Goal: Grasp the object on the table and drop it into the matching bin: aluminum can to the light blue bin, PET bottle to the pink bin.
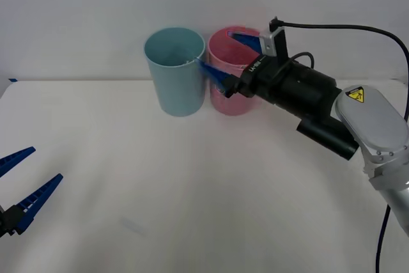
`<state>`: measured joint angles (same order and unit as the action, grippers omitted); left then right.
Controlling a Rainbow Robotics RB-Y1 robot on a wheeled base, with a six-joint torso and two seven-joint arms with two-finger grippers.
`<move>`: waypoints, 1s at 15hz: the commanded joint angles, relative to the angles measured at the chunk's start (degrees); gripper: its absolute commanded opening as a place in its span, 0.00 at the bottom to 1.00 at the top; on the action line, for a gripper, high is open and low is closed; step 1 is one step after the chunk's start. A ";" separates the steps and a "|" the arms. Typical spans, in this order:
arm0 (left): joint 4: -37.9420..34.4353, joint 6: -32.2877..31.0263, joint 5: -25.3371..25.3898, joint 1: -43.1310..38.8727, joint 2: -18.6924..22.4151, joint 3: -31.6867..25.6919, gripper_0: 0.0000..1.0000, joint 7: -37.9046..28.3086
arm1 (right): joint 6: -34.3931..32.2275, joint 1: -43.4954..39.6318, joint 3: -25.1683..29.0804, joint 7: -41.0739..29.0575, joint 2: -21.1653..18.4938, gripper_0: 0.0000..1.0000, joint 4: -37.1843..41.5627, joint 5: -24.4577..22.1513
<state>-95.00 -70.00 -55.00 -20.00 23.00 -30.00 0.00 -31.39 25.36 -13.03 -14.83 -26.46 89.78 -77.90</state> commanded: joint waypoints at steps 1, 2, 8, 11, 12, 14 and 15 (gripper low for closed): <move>0.00 0.00 0.00 0.00 0.00 0.00 1.00 0.00 | -6.67 -5.50 5.03 1.21 -2.02 1.00 3.65 0.38; 0.00 0.00 0.00 0.00 0.00 0.00 1.00 0.00 | -8.78 -6.99 6.79 1.73 -2.46 1.00 4.18 0.38; 0.00 0.00 0.00 0.00 0.00 0.00 1.00 0.00 | -19.68 -14.64 17.34 7.80 -2.55 1.00 4.53 0.38; 0.00 0.00 0.00 0.00 0.00 0.00 1.00 0.00 | -23.37 -18.95 21.99 9.56 -1.85 1.00 4.53 1.00; 0.00 0.00 0.00 0.00 0.00 0.00 1.00 0.00 | -25.83 -20.70 24.72 10.08 -0.97 1.00 4.62 1.17; 0.00 0.00 0.00 0.00 0.00 0.00 1.00 0.00 | -30.31 -22.90 29.46 10.43 0.53 1.00 4.88 1.17; 0.00 0.00 0.00 0.00 0.00 0.00 1.00 0.00 | -32.95 -23.78 31.93 10.17 1.32 1.00 4.88 1.17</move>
<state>-95.00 -70.00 -55.00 -20.00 23.00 -30.00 0.00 -62.37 2.24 17.11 -4.49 -25.74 94.64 -76.73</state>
